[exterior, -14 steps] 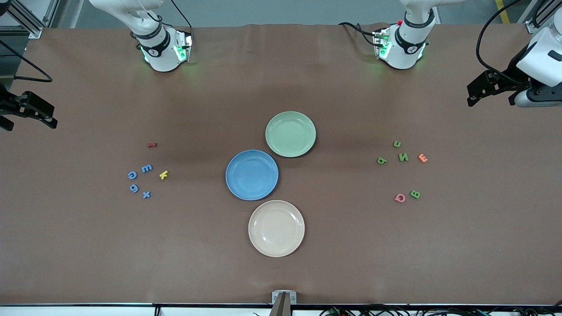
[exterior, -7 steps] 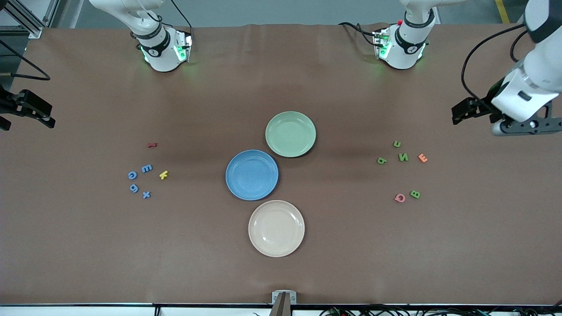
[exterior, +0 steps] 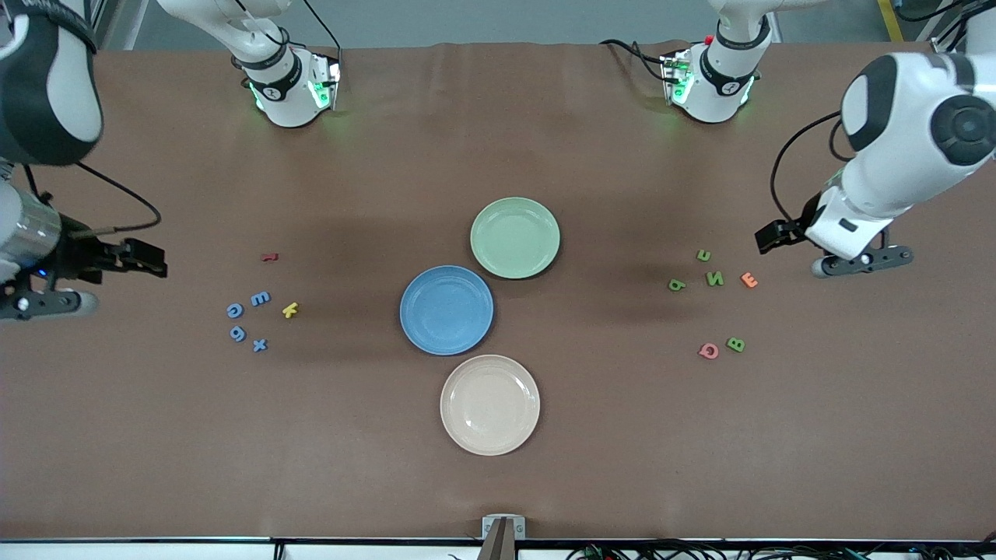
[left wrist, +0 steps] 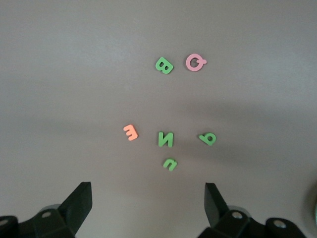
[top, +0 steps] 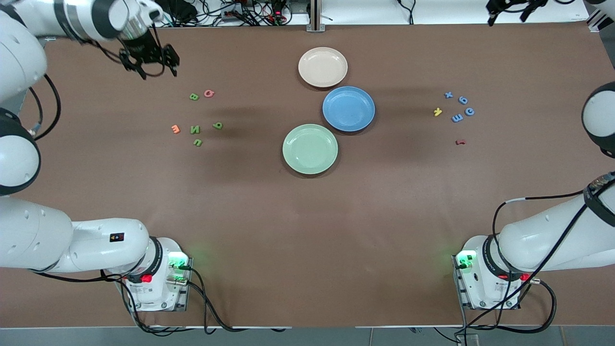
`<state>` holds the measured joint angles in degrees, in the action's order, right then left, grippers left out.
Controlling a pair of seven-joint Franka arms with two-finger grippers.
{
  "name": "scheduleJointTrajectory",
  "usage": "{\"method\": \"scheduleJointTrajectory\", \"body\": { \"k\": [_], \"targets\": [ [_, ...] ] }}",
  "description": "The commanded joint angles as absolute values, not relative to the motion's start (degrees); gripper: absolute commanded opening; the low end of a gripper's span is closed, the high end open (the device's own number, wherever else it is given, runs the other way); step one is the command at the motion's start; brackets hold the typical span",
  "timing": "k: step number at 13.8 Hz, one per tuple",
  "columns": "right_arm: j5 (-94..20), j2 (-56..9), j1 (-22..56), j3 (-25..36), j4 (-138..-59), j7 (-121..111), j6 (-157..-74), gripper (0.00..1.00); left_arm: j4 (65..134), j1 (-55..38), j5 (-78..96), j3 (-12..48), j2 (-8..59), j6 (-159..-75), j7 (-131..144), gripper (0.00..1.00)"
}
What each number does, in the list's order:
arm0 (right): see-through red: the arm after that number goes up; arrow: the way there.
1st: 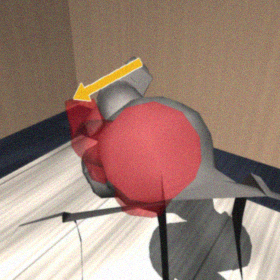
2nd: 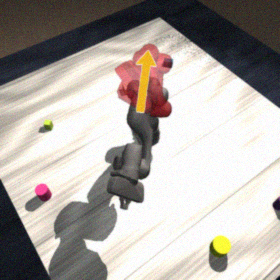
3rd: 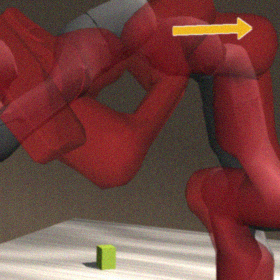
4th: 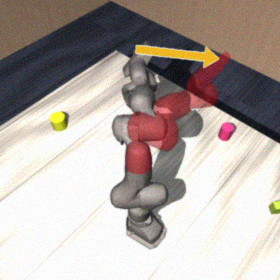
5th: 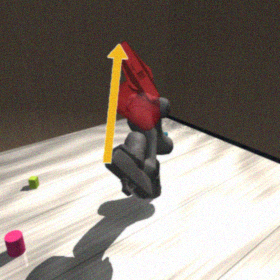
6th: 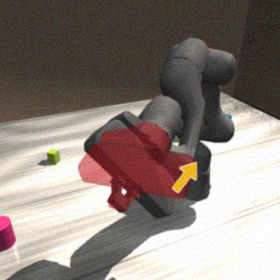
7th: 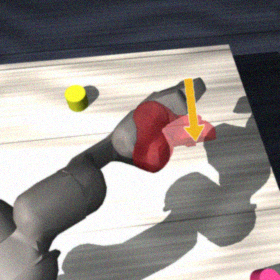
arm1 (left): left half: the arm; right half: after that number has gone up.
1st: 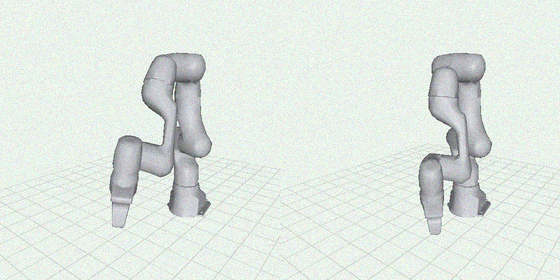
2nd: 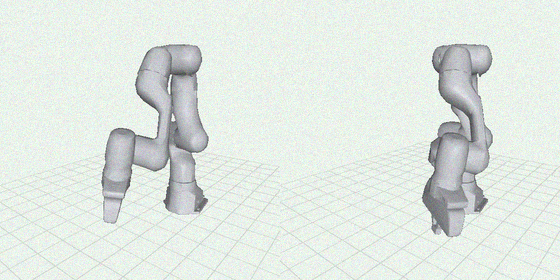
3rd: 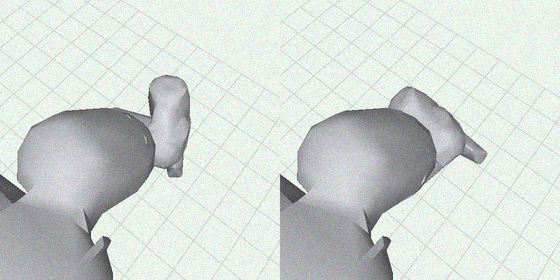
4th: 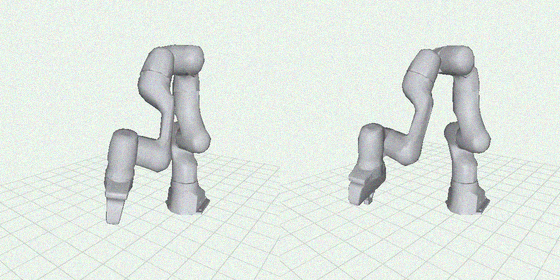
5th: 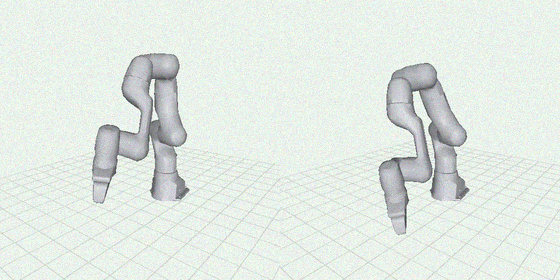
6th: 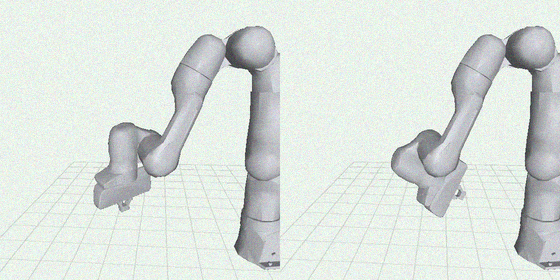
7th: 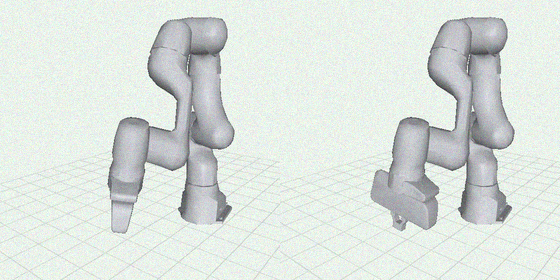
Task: Sort letters by color into matching plates
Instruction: 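Reach the right gripper to blue x while the left gripper reaches green N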
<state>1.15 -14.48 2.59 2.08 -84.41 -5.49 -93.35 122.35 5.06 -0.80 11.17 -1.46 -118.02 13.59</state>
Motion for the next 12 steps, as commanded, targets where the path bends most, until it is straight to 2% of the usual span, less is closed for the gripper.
{"method": "scheduleJointTrajectory", "body": {
  "k": [1,3,7,10,12],
  "targets": [
    [0.4,-17.9,4.1,2.2,-83.1,-5.9,-93.9,1.00,131.5,5.7,-1.7,11.7,-4.2,-127.8,13.5,0.99],
    [0.4,-19.2,4.8,2.2,-85.1,-5.8,-96.9,1.00,135.9,5.5,-1.7,11.7,-3.8,-135.1,13.4,1.00],
    [0.0,-19.2,4.6,2.2,-99.3,-5.8,-113.5,1.00,140.9,5.7,-1.8,11.6,-0.3,-143.8,13.0,0.99],
    [0.0,-20.0,4.7,2.2,-106.8,-5.8,-123.5,1.00,141.2,5.9,-1.8,11.5,4.6,-148.1,10.9,0.97],
    [0.0,-22.4,4.5,2.2,-108.5,-5.8,-127.7,1.00,141.2,7.7,-1.8,11.6,7.7,-151.6,10.8,0.94]
  ]
}}
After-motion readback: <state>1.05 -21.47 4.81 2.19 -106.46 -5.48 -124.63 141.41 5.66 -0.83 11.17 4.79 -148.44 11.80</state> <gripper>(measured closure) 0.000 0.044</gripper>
